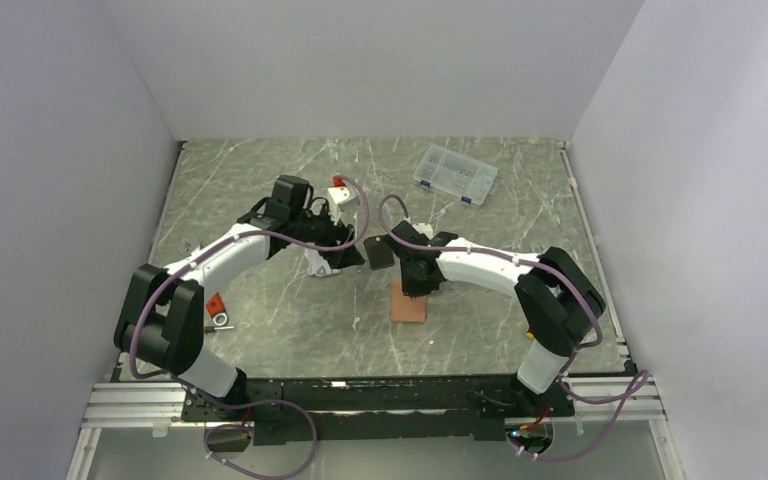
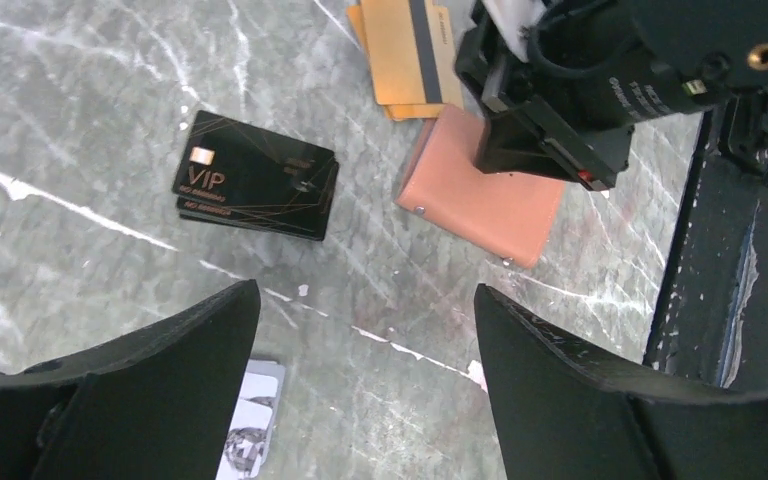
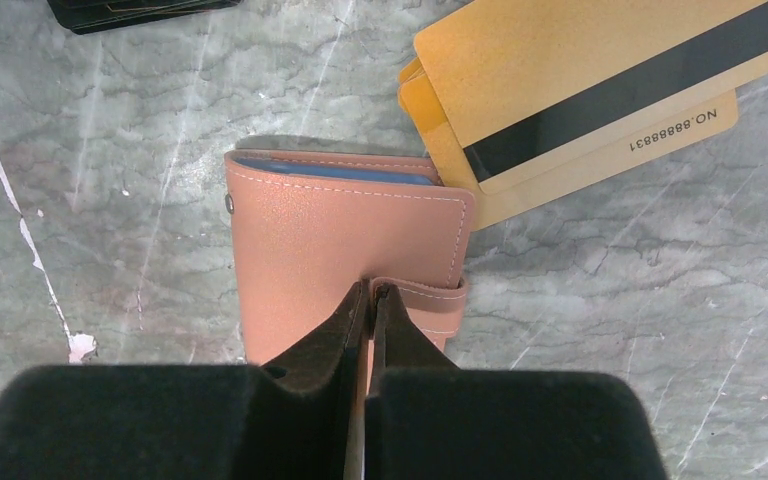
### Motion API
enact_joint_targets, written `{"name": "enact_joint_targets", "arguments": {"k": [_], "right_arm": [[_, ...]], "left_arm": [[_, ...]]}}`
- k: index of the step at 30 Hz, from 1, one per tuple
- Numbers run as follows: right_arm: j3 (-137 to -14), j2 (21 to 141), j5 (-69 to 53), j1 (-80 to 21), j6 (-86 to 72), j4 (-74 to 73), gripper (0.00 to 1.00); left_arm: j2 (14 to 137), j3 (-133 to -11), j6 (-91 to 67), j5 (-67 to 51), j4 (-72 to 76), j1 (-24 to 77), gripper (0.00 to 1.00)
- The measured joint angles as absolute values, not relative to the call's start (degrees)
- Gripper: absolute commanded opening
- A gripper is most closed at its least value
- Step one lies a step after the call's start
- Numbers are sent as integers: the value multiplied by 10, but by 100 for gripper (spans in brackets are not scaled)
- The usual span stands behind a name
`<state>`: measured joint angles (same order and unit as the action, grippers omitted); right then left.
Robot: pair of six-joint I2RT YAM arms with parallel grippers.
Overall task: Put the credit cards into the card holder
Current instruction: Close the card holder at the center of the board.
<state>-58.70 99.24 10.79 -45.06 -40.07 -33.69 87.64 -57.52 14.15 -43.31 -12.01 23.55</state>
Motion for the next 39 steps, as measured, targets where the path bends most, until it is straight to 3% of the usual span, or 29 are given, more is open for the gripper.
{"name": "enact_joint_targets", "arguments": {"k": [9,17,21,25,36,39], "right_arm": [[-583,993,145,-474,-394,-329,0],[-606,1020,199,-507,-376,-349,0],[-631,1043,227,-523,-370,-373,25],[-642,1056,260,-536,-363,-387,37],[-661,1057,272,-537,-372,-420,44],[-682,1051,273,-536,-370,-437,44]], "left_arm": [[877,-620,128,-463,-159,123,98],[877,-637,129,-463,-189,79,98],[877,-655,140,-455,-216,72,98],[877,-694,155,-447,-253,63,98],[877,-732,183,-415,-327,46,96],[877,-740,186,-405,-340,46,84]]}}
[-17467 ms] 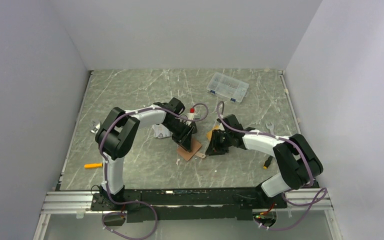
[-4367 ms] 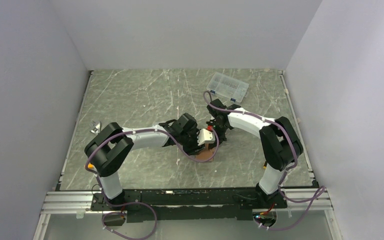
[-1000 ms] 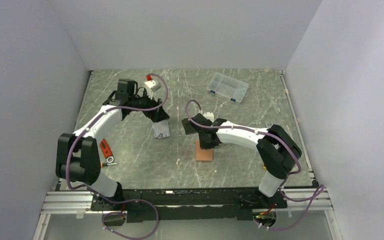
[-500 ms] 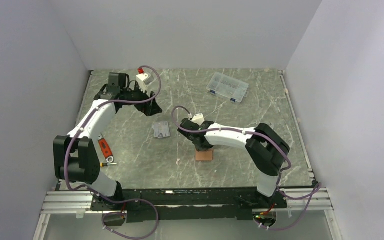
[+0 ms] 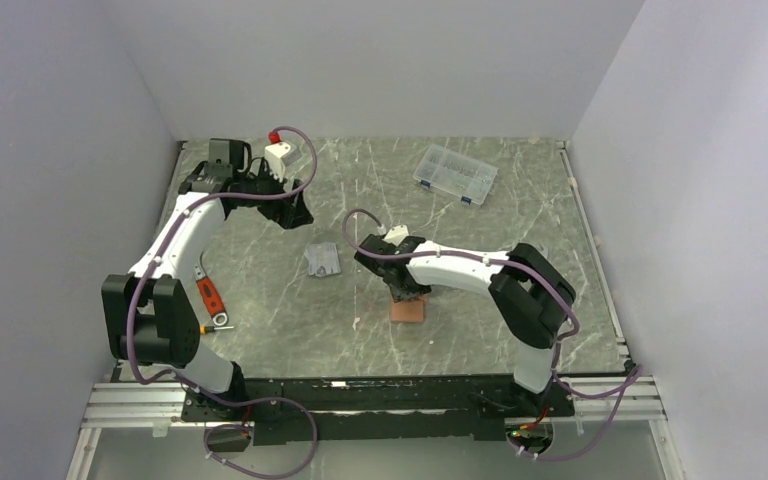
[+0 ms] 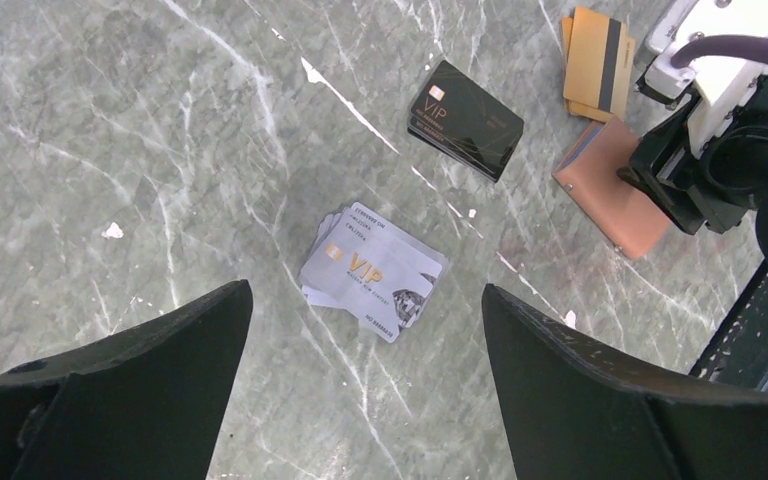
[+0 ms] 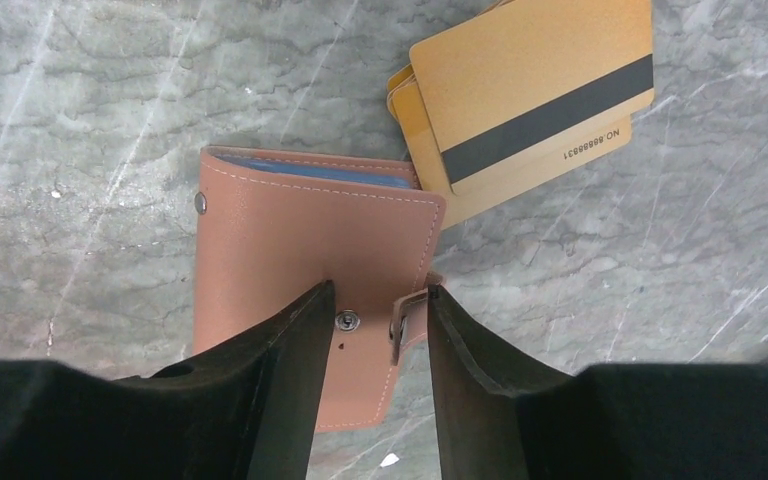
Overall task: Put the credit cards into the card holder
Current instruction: Close the card holder at the center of the board.
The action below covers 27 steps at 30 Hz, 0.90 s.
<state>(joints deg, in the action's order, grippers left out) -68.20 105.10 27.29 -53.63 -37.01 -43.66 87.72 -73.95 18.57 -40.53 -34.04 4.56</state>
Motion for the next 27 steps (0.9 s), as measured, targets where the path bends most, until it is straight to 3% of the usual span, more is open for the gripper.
{"name": "enact_joint_targets", "arguments": {"k": [3,7,13,18,22,24,26,27], "right_arm": [[-694,1052,253,-532,-370,-450,40],[-704,1051,195,-525,-371,-449,35],[-704,1034,142,-513,-371,-450,41],[-703,979,129,-503,-371,-455,44],[-704,922,109,-464,-363,-454,62],[-705,905,96,-437,-357,-449,66],[-705,893,84,-403,-348,-435,68],[-704,888,80,-385,-344,-425,69]], "left_arm": [[877,-743,183,-402,-347,46,69],[877,-743,178,-401,-350,46,67],[874,-742,173,-400,-357,46,66],[858,-731,175,-395,-370,48,54],[856,-730,184,-386,-385,51,59],[856,-730,187,-380,-390,51,63],[855,-730,189,-372,-391,51,72],[854,-730,190,-367,-391,51,82]]}}
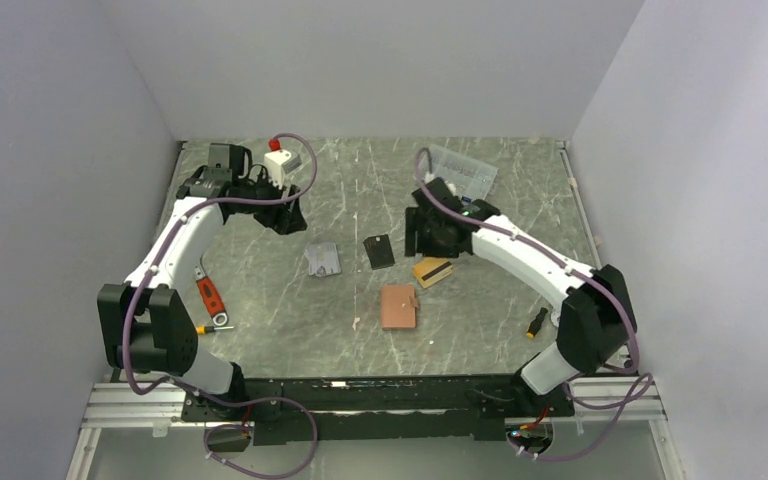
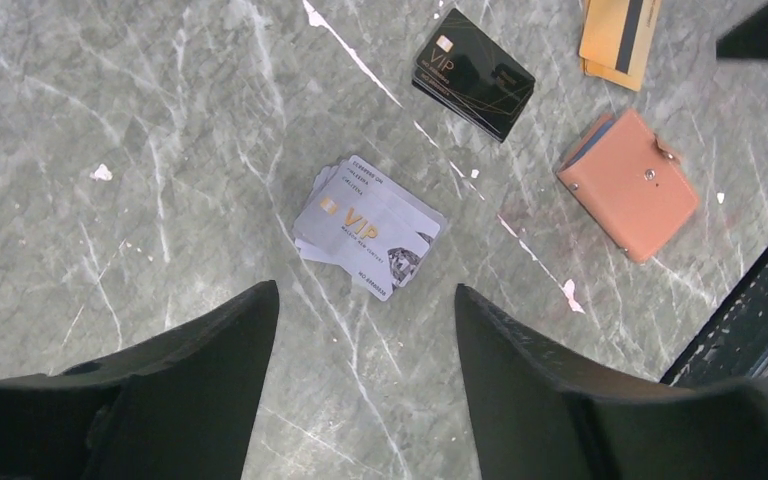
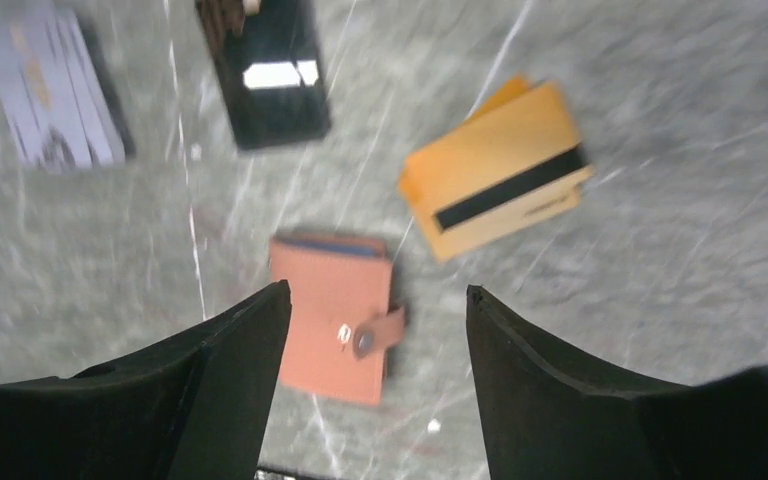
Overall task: Put the credit cards into the card holder
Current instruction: Close the card holder at the center of the board, then reset both arms
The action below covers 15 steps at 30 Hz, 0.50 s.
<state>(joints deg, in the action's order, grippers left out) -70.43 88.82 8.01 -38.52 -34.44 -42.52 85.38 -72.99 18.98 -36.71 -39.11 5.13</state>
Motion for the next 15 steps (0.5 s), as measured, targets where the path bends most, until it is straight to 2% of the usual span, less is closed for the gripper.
{"name": "enact_joint_targets", "arguments": {"k": [1,2,5,9,15], "right_arm": [[-703,884,80,-369,-341,-415,70],[-698,879,81,-348,-339,-396,71],[-642,846,110,-283,-326,-308,85],[-536,811,202,-222,-290,-192,87],[-501,877,328,-155,-262,-59,86]], "left_arm": [[852,-730,192,-362,-391,51,96],[848,-729,191,-358,-390,51,99],[827,-707,187,-342,-366,50,99],[792,-639,178,-313,-305,38,99],[829,-589,166,-301,-218,-16,99]]}}
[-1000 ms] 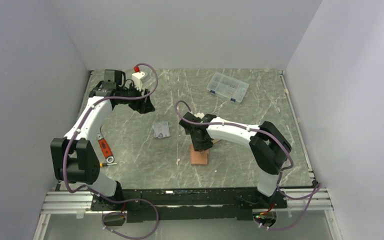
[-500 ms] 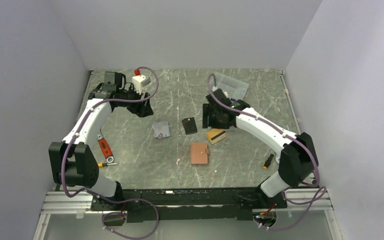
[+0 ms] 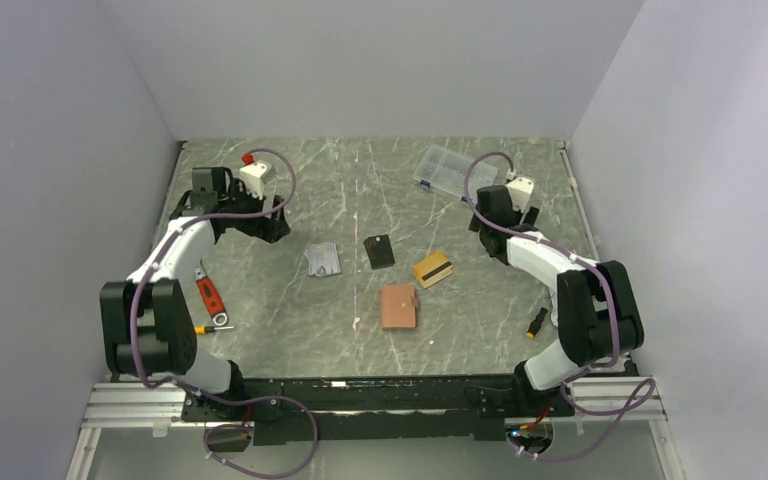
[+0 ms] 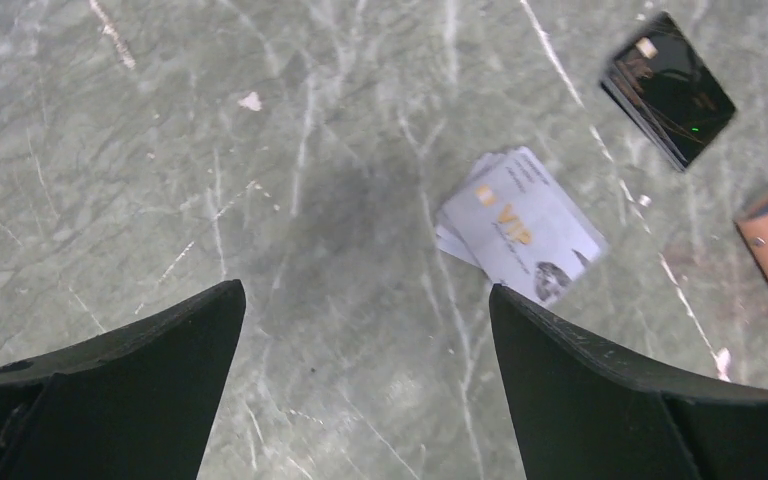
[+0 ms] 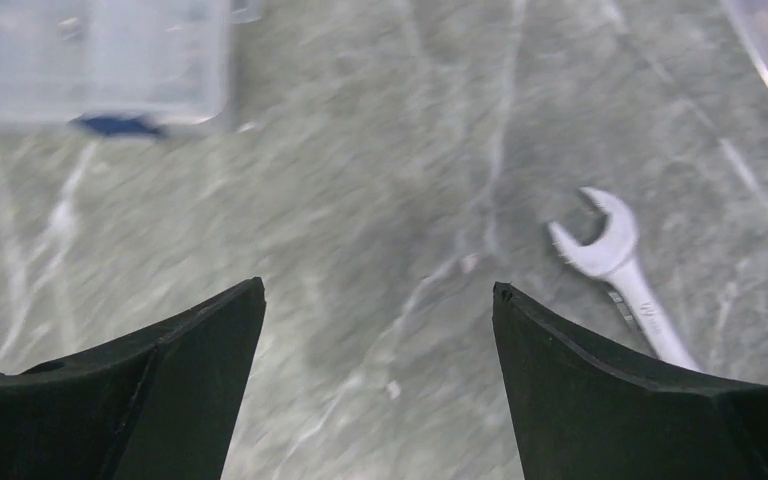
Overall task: Put the credit cards into the card holder
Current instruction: Reset both arms
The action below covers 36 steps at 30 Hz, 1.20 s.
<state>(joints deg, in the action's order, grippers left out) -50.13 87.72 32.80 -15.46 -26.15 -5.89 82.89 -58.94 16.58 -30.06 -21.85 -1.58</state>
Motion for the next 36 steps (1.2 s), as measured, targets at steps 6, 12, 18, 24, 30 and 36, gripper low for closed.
{"name": "enact_joint_targets", "arguments": {"k": [6,12,18,24,30,36], "right_arm": [[-421,883,371,-93,-213,105,87],[-381,879,344,-44,-166,235,87],[-350,867,288,17,-149,311,86],[-321,822,253,35,-145,322,85],[-257,757,245,38,-145,335,85],[-165,769,251,38,-145,424,90]], "left_arm": [[907,-574,142,-326,-132,-61,99],[921,-524,124,-325,-45,-73,100],[933,-486,121,-297,41,-73,99],[933,-458,106,-277,97,-81,99],[889,-386,80,-242,160,-93,99],[819,-297,54,-201,267,-97,100]]}}
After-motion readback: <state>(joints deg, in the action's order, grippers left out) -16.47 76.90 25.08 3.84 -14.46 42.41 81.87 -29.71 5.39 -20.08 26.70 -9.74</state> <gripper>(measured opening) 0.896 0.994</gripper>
